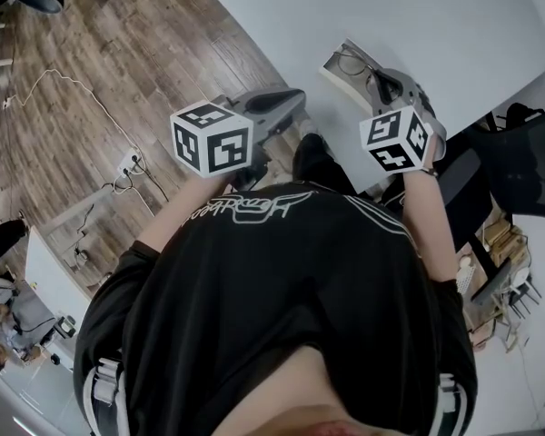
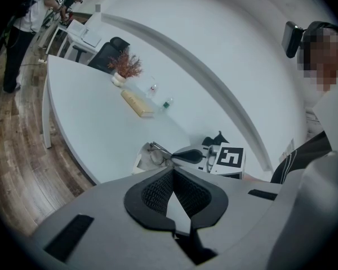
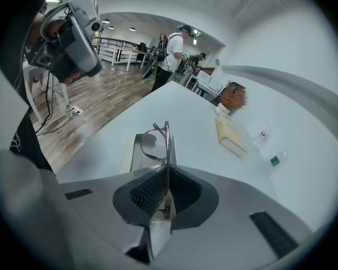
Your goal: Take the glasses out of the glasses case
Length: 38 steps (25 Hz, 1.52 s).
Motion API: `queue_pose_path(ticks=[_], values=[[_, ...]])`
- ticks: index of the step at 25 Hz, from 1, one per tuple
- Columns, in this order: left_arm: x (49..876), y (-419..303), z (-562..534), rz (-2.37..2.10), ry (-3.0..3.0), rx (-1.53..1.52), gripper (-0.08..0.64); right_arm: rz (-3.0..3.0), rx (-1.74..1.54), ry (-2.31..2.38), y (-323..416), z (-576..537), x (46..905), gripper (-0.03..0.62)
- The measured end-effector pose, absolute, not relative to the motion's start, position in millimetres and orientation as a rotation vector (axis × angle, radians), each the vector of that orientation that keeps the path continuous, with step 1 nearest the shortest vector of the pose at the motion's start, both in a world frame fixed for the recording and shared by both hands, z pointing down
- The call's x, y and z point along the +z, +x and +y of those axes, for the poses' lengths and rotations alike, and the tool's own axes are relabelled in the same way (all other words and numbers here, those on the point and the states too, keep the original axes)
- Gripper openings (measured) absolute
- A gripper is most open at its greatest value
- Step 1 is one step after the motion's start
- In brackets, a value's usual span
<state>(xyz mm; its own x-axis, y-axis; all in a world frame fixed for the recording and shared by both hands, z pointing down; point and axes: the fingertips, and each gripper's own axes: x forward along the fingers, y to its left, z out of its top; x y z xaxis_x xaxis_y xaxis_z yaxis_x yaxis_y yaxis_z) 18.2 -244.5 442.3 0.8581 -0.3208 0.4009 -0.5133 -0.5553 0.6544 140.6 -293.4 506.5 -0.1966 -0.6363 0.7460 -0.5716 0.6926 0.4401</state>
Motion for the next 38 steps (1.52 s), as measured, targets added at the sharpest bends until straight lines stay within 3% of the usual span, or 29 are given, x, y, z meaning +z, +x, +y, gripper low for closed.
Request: queue_pose_path(ticks=[17, 38], values=[[390.1, 3.0, -205.4, -0.630, 2.315, 0.245, 0.008, -2.090, -0.031, 1.219, 123.7, -254.1, 414.1, 0.018], [316.6, -30.2, -102.9, -0.586, 2.510, 0.161, 0.008, -2.271, -0.049, 1.472, 90.3, -103.9, 313.6, 0.018]])
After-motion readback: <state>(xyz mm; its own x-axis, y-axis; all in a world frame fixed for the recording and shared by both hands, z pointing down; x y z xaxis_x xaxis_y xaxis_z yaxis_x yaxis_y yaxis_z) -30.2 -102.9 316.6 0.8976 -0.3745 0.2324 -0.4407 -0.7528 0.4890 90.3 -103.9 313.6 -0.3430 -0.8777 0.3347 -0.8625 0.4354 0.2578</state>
